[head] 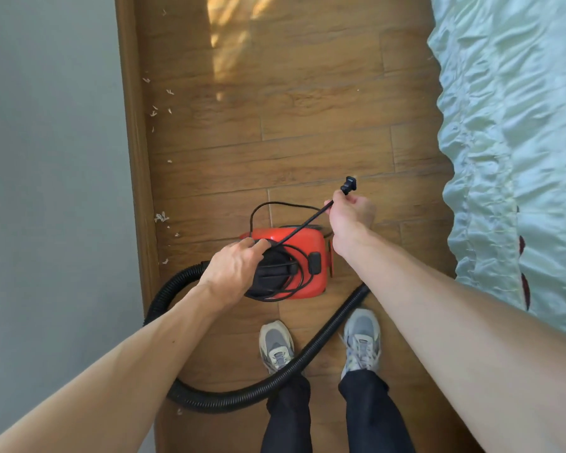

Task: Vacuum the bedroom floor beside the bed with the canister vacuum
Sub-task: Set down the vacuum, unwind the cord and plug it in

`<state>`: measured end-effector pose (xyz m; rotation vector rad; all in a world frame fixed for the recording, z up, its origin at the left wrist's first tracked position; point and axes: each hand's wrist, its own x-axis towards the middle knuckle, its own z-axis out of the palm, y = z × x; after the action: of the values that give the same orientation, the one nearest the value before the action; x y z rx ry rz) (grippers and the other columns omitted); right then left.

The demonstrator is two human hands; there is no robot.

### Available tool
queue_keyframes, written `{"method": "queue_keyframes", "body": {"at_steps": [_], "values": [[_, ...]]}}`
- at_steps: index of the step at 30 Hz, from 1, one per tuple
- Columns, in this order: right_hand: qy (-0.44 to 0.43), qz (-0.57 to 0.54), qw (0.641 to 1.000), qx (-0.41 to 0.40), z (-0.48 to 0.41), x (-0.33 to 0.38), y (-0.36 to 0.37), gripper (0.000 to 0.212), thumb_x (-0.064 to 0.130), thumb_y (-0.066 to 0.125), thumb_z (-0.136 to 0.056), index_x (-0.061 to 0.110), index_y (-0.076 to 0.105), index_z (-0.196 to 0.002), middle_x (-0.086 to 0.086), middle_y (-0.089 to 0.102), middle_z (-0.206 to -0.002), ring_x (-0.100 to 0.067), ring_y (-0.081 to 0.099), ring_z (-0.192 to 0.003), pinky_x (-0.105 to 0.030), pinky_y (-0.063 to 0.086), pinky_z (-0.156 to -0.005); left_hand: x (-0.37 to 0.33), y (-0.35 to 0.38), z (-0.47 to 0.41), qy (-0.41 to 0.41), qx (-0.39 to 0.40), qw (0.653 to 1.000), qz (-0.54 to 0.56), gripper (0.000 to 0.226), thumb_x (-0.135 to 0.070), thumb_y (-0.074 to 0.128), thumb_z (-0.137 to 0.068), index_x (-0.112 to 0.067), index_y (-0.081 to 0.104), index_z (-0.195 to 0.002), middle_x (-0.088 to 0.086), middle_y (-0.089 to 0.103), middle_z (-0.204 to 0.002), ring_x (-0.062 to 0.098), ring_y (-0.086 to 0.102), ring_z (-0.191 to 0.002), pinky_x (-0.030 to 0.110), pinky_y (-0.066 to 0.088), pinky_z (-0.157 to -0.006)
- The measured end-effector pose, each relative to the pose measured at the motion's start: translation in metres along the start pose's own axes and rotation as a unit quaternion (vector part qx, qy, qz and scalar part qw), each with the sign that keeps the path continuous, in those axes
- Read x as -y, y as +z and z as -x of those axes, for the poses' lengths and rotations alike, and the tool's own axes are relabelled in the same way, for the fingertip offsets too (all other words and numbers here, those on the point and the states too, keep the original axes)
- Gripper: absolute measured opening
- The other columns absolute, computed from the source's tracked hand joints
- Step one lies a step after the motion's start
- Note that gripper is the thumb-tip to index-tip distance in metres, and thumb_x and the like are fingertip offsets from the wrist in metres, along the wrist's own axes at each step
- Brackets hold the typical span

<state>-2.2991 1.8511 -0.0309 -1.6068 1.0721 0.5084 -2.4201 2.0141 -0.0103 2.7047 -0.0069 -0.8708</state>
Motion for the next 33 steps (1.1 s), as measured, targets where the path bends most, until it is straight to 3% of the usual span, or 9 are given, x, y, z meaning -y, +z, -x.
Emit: {"method": "queue_keyframes", "body": {"at_steps": [6,11,14,17,24,27,29,31,33], "values": [[-0.105,0.008,0.994,-0.009,0.020,0.101,-0.044,0.015,0.023,0.057,-0.098,0.010,0.064,-0.098,-0.001,0.070,-0.081,-0.017,0.066,-0.078,-0.029,0.050,-0.075,-0.057,-0.062,-0.016,-0.019,-0.074,0.993,0.092,0.030,0.000,0.047,-0.094,-0.017,0.056,-0.117,0.005,0.058,-0.088,0.037,0.059,-0.075,0.046,0.052,-0.063],[-0.203,0.008,0.979,-0.030,0.048,0.199,-0.095,0.024,0.024,0.057,-0.098,0.023,0.051,-0.075,-0.006,0.073,-0.090,-0.018,0.063,-0.075,-0.029,0.049,-0.069,-0.124,-0.140,-0.022,0.009,-0.154,0.977,0.147,0.031,-0.005,0.051,-0.096,-0.017,0.062,-0.122,0.007,0.067,-0.100,0.036,0.063,-0.085,0.045,0.054,-0.068],[-0.249,-0.006,0.968,-0.042,0.075,0.262,-0.129,0.023,0.026,0.057,-0.096,0.024,0.052,-0.074,-0.006,0.073,-0.089,-0.021,0.065,-0.076,-0.030,0.051,-0.068,-0.162,-0.201,-0.019,0.017,-0.201,0.965,0.169,0.021,-0.006,0.056,-0.096,-0.012,0.066,-0.113,0.008,0.069,-0.095,0.036,0.064,-0.084,0.044,0.054,-0.067],[-0.303,-0.040,0.951,-0.042,0.111,0.329,-0.161,0.015,0.022,0.058,-0.096,0.012,0.061,-0.085,-0.007,0.073,-0.087,-0.019,0.065,-0.072,-0.026,0.048,-0.062,-0.199,-0.269,-0.012,0.023,-0.239,0.955,0.175,0.020,-0.009,0.057,-0.097,-0.013,0.066,-0.114,0.004,0.067,-0.091,0.031,0.061,-0.079,0.041,0.054,-0.068],[-0.440,-0.088,0.892,-0.056,0.221,0.484,-0.240,0.014,0.022,0.062,-0.094,0.009,0.064,-0.089,-0.006,0.072,-0.090,-0.023,0.067,-0.080,-0.033,0.053,-0.071,-0.288,-0.428,0.027,0.077,-0.319,0.923,0.200,0.020,-0.005,0.056,-0.098,-0.005,0.067,-0.114,0.011,0.074,-0.093,0.027,0.070,-0.078,0.040,0.059,-0.070],[-0.495,-0.094,0.860,-0.078,0.277,0.539,-0.280,0.013,0.023,0.063,-0.094,0.011,0.063,-0.089,-0.005,0.071,-0.092,-0.021,0.066,-0.079,-0.025,0.044,-0.063,-0.323,-0.494,0.054,0.110,-0.352,0.908,0.197,0.016,-0.007,0.059,-0.097,-0.007,0.070,-0.109,0.003,0.070,-0.083,0.017,0.065,-0.068,0.018,0.049,-0.059],[-0.528,-0.101,0.839,-0.083,0.315,0.572,-0.308,0.014,0.023,0.064,-0.094,0.010,0.065,-0.090,-0.006,0.073,-0.091,-0.021,0.068,-0.079,-0.025,0.047,-0.063,-0.344,-0.538,0.074,0.138,-0.370,0.896,0.204,0.015,-0.006,0.060,-0.096,-0.008,0.071,-0.105,-0.003,0.064,-0.076,0.003,0.057,-0.059,0.006,0.041,-0.053],[-0.557,-0.112,0.818,-0.092,0.356,0.601,-0.336,0.012,0.022,0.066,-0.093,0.010,0.067,-0.091,-0.005,0.073,-0.089,-0.020,0.068,-0.079,-0.032,0.055,-0.071,-0.364,-0.579,0.096,0.159,-0.384,0.884,0.213,0.015,-0.007,0.061,-0.095,-0.012,0.073,-0.103,-0.003,0.066,-0.077,0.002,0.059,-0.060,0.007,0.043,-0.054],[-0.585,-0.131,0.794,-0.101,0.398,0.626,-0.362,0.010,0.021,0.068,-0.092,0.011,0.068,-0.088,-0.005,0.073,-0.086,-0.021,0.069,-0.079,-0.040,0.058,-0.078,-0.384,-0.616,0.117,0.178,-0.398,0.873,0.221,0.014,-0.008,0.062,-0.094,-0.016,0.073,-0.098,-0.001,0.069,-0.076,0.013,0.064,-0.065,0.015,0.047,-0.056]]}}
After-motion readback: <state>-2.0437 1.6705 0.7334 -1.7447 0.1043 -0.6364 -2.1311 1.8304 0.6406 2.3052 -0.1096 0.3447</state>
